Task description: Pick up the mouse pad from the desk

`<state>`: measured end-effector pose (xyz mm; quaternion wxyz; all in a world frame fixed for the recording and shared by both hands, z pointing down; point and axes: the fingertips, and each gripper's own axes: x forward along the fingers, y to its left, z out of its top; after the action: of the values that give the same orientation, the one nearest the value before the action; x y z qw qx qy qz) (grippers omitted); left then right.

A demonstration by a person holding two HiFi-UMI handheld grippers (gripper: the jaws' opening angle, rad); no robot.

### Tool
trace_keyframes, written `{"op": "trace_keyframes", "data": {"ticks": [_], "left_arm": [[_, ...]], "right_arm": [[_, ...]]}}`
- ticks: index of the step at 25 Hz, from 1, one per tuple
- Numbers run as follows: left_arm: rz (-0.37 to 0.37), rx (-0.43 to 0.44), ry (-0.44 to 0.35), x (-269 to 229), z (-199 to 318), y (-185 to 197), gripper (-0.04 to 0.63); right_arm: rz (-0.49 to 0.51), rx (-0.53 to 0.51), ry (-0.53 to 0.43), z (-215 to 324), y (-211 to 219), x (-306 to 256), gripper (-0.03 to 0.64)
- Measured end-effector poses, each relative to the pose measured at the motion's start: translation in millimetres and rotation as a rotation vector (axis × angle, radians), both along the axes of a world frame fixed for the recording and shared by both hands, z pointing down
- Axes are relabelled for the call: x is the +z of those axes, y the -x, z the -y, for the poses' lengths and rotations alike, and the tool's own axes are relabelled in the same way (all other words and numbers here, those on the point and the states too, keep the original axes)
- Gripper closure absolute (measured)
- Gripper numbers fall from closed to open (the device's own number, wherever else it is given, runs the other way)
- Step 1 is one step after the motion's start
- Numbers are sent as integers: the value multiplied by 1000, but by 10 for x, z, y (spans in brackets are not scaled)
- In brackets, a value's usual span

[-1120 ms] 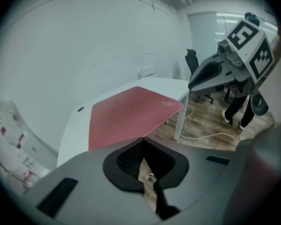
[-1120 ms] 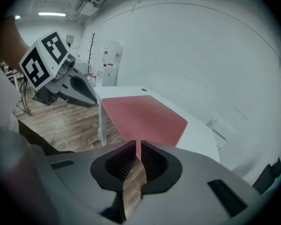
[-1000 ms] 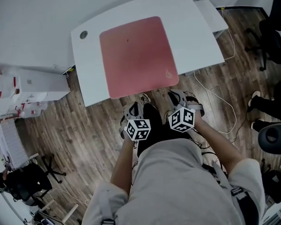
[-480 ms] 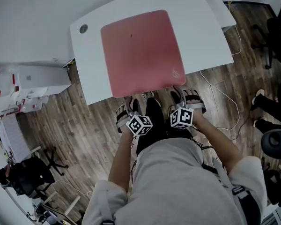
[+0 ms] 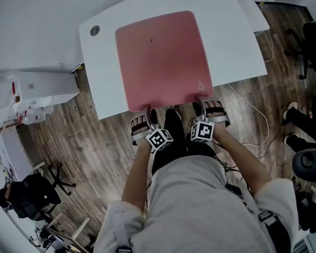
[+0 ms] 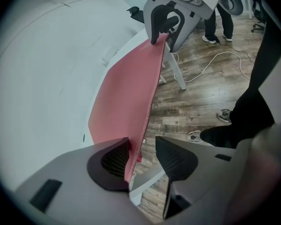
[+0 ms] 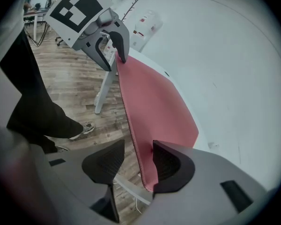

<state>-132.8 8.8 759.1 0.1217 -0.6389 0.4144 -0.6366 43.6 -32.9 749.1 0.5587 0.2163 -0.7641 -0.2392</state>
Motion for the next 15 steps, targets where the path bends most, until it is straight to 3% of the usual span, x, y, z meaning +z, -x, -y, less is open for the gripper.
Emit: {"op": "trace_keyframes", "data": {"ticks": [6,10,15], "left_arm": [[23,23,-42,28,24,8,422],[13,-29,-57,-75,118,88,423],[9,17,-16,-59,188,64,423]], "right_arm": [[-20,17,-25,80,-7,-1,432],[-16,24,-6,63,-11,-61,477],[15,15,10,64,20,-158,533]]}}
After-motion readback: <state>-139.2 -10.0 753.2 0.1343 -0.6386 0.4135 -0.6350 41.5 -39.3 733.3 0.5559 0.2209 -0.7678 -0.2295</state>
